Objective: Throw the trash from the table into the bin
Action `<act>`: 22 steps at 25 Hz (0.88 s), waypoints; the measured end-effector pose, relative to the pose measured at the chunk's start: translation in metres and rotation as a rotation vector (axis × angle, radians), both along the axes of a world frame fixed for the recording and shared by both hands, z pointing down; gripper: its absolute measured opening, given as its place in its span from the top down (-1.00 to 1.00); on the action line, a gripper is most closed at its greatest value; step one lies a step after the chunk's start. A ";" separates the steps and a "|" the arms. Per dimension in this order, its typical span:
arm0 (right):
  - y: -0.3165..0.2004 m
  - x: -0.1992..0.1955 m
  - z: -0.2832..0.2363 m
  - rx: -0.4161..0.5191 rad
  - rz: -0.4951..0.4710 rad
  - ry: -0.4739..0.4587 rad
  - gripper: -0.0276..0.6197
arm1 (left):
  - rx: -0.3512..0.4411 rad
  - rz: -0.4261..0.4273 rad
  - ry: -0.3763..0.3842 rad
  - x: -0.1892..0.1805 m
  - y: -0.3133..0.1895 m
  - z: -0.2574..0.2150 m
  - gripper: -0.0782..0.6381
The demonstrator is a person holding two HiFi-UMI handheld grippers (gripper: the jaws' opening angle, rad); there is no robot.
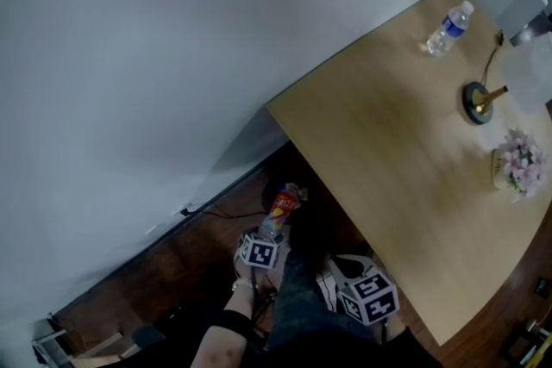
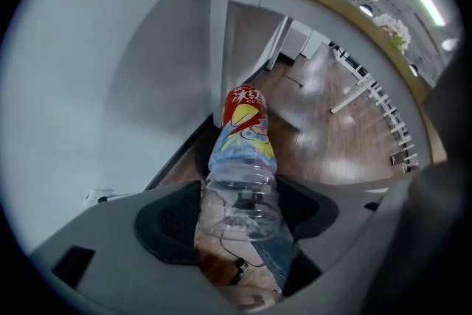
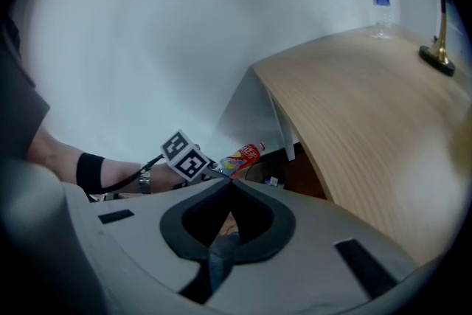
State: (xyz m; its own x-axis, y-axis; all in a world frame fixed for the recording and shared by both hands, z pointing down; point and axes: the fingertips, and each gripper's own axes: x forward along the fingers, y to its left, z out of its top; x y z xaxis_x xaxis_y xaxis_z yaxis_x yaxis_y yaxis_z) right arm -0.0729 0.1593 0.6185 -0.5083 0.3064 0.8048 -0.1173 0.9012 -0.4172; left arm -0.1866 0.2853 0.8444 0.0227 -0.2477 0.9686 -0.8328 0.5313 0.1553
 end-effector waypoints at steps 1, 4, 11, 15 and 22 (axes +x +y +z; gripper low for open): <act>0.001 -0.002 0.006 -0.007 0.006 0.013 0.90 | -0.015 0.002 0.012 -0.005 -0.002 0.016 -0.13; 0.004 -0.006 0.021 -0.030 0.033 0.042 0.90 | -0.091 0.015 0.063 -0.012 -0.002 0.064 -0.13; -0.002 -0.010 0.047 -0.053 0.106 0.091 0.90 | -0.131 0.069 0.165 -0.018 -0.022 0.133 -0.13; -0.008 -0.005 0.058 -0.069 0.155 0.113 0.90 | -0.001 0.019 0.313 0.003 -0.057 0.142 -0.15; -0.012 -0.003 0.058 -0.065 0.179 0.104 0.90 | -0.061 0.017 0.239 -0.013 -0.045 0.134 -0.66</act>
State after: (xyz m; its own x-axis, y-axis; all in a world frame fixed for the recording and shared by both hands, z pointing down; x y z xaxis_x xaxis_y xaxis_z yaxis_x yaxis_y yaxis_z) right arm -0.0763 0.1474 0.6764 -0.4748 0.2720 0.8370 -0.3180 0.8338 -0.4513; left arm -0.1999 0.2401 0.9783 0.2565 -0.1864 0.9484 -0.7854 0.5317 0.3169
